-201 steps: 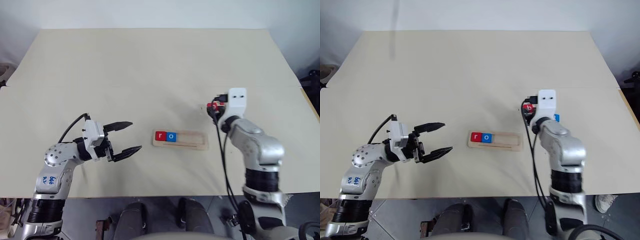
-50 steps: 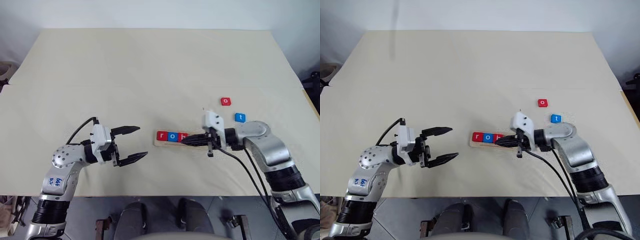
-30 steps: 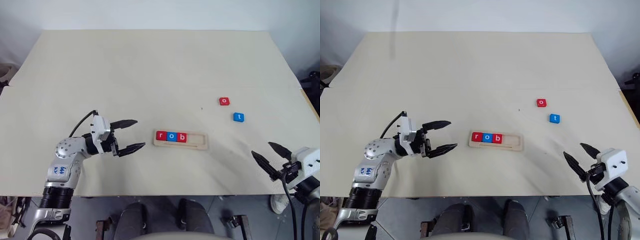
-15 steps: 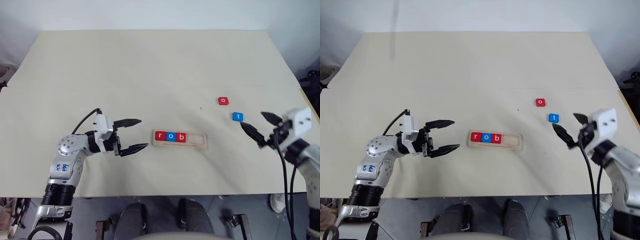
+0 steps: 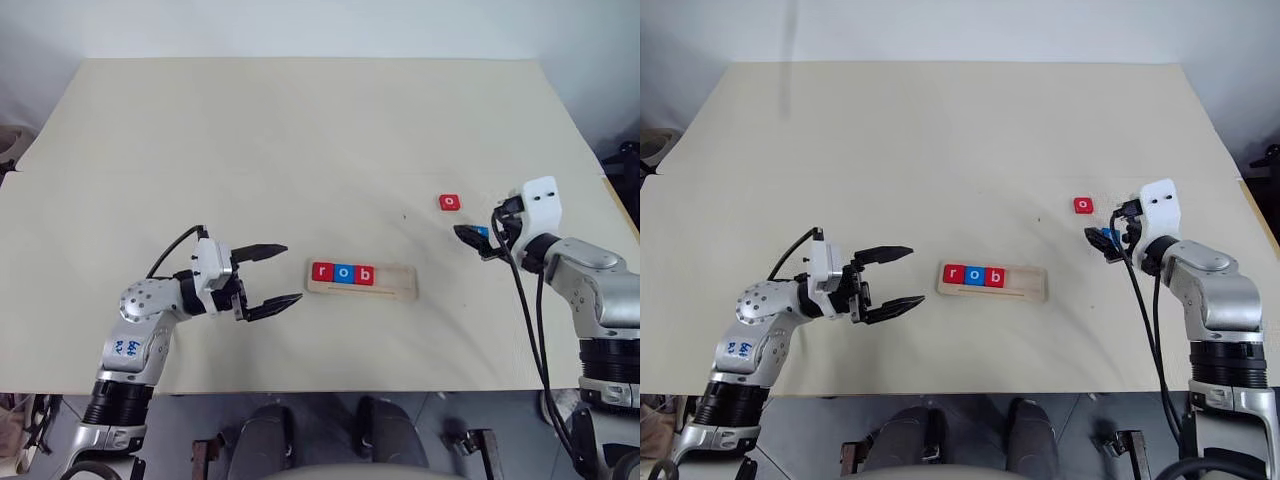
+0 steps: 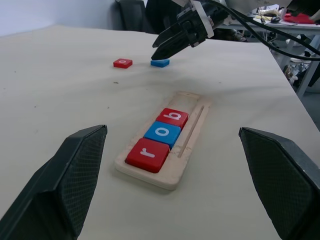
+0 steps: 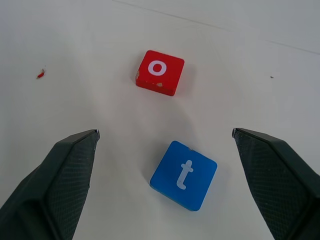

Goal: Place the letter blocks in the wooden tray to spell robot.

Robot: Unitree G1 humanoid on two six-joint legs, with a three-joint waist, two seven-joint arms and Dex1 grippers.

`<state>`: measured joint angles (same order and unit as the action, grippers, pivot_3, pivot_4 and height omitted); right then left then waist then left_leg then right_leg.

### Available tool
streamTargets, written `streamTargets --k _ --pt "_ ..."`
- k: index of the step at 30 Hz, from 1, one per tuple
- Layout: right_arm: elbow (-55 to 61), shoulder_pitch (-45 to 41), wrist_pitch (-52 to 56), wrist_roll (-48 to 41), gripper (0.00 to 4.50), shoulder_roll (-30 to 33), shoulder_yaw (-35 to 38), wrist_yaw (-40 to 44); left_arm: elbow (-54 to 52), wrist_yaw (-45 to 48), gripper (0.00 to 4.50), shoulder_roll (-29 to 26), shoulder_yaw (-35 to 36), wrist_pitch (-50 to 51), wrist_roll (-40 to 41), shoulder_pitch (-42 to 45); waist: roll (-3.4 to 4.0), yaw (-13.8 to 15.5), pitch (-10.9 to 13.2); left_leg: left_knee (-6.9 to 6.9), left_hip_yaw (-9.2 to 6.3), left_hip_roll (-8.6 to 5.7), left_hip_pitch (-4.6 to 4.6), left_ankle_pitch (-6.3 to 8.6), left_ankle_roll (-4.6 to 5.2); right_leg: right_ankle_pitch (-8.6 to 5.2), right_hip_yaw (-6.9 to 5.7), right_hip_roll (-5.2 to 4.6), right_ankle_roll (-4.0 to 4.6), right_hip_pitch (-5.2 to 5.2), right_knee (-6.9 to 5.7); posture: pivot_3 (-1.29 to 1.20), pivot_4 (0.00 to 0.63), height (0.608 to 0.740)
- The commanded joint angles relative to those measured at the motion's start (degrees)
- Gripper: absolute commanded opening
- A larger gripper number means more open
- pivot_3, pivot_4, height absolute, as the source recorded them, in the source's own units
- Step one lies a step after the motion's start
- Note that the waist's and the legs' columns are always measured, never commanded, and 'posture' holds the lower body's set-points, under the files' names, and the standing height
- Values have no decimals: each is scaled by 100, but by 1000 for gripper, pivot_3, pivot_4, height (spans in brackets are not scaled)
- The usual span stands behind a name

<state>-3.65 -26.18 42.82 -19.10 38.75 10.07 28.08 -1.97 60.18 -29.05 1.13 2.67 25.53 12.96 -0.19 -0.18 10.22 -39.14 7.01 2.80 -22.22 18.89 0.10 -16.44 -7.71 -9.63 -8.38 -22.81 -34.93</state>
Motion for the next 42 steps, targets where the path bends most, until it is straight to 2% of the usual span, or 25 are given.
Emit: streamTargets --k 1,9,21,24,26,31,32,35,42 --pt "88 -127 -52 22 4468 22 92 7 -262 -54 4500 -12 81 -105 9 -35 0 6 0 0 0 0 0 0 0 0 0 0 0 0 0 0 150 740" --pt "-272 -571 -173 131 4468 -150 -70 -62 -258 -107 4500 20 32 -119 4 -15 0 -9 0 0 0 0 1 0 0 0 0 0 0 0 -1 0 150 740" --pt "-3431 -2375 -1152 932 4468 -996 -400 -659 -232 -134 4500 24 70 -139 -24 51 1 -136 0 2 3 0 -2 -1 -1 0 0 0 0 -2 -1 0 150 740" --pt "-3785 -2528 -1318 1032 3874 -1111 -408 -732 -283 -171 4500 3 104 -128 -14 2 1 -161 0 3 4 1 0 -1 -2 0 1 0 0 -2 -2 0 150 740" --pt "-3794 -2543 -1343 1022 3220 -1177 -415 -686 -309 -199 4500 -2 125 -131 -10 -35 1 -161 0 3 3 1 1 -2 -3 0 1 0 0 -2 -4 0 150 740" --pt "-3286 -2402 -1137 958 1572 -1243 -401 -597 -334 -224 4500 13 118 -140 -10 -100 1 -158 -1 3 4 2 1 -2 -3 0 3 0 0 -2 -5 0 150 740" --pt "-3082 -2344 -1028 925 1459 -1225 -379 -584 -328 -210 4500 23 102 -134 -5 -99 2 -156 0 3 3 2 1 -2 -3 0 3 0 0 -2 -6 0 150 740" --pt "-2177 -2056 -543 820 1459 -1116 -304 -578 -249 -143 4500 48 39 -119 0 -35 2 -144 0 3 2 2 0 -2 -3 0 2 0 0 -3 -4 0 150 740" --pt "1366 -492 1694 197 1459 -878 259 -760 170 169 4500 97 -96 -133 -1 256 2 -84 -1 3 -2 2 -11 -2 -3 0 0 1 0 -11 -3 0 150 740"
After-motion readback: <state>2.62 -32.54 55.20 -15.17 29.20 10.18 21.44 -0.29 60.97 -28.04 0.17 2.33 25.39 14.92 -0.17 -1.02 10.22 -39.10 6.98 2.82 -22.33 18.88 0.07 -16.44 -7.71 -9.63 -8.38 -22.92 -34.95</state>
